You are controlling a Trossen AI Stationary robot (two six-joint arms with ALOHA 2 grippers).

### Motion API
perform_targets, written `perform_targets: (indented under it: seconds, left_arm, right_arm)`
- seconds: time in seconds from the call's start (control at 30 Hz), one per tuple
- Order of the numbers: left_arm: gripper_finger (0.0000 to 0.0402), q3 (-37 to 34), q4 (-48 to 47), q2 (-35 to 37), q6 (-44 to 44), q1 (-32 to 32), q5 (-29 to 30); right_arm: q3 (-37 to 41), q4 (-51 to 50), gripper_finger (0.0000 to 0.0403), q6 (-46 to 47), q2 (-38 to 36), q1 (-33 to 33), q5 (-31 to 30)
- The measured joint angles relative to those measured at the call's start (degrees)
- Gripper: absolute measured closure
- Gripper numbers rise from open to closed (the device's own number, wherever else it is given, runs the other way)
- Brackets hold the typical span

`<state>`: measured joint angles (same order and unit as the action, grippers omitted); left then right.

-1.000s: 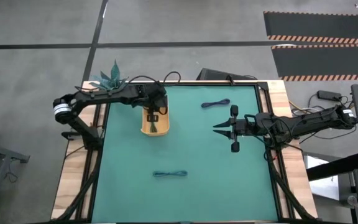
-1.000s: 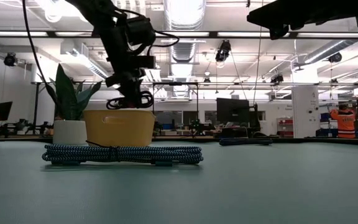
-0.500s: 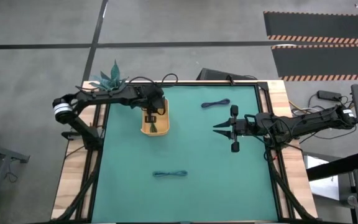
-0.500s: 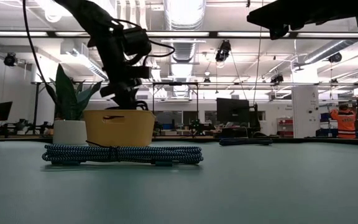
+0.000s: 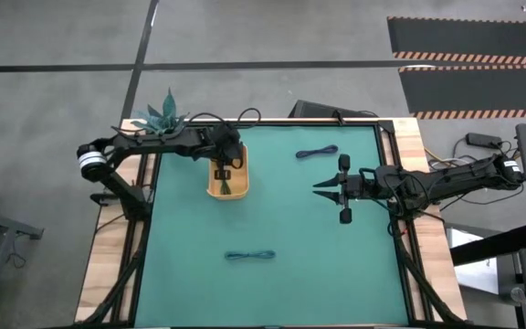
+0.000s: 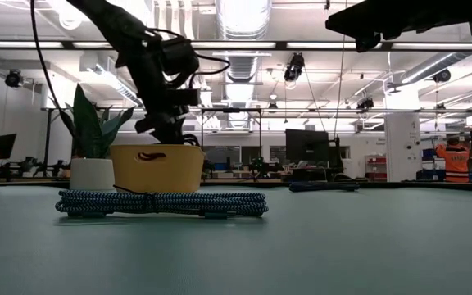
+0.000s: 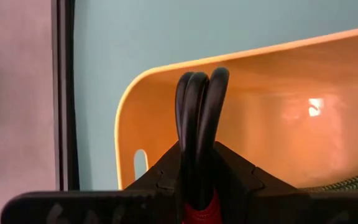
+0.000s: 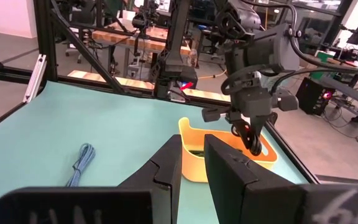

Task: Pick and place USB-C Cables
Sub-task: Put the black USB cable into the yellow bin

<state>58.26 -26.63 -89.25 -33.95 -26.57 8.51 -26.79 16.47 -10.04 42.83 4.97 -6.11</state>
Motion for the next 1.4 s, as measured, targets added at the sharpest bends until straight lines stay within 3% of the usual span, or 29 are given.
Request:
perform_targets:
  seconds: [0.2, 0.7, 1.4]
  left_arm:
    - [0.0353, -0.66, 1.87, 0.00, -0.61, -0.22, -0.22]
    - [0.0353, -0.70, 1.73, -0.21, -14.60, -0.46, -1.72]
    - [0.0353, -5.42, 7.17, -0.35, -17.73, -0.48, -2.40]
  right_arm:
    - [0.00, 0.00, 0.0344, -0.01, 0.00, -0.01, 0.00]
    - [0.00, 0.00, 0.0344, -0.01, 0.00, 0.00, 0.00]
    - [0.00, 0.00, 0.0344, -0.22, 0.00, -0.01, 0.00]
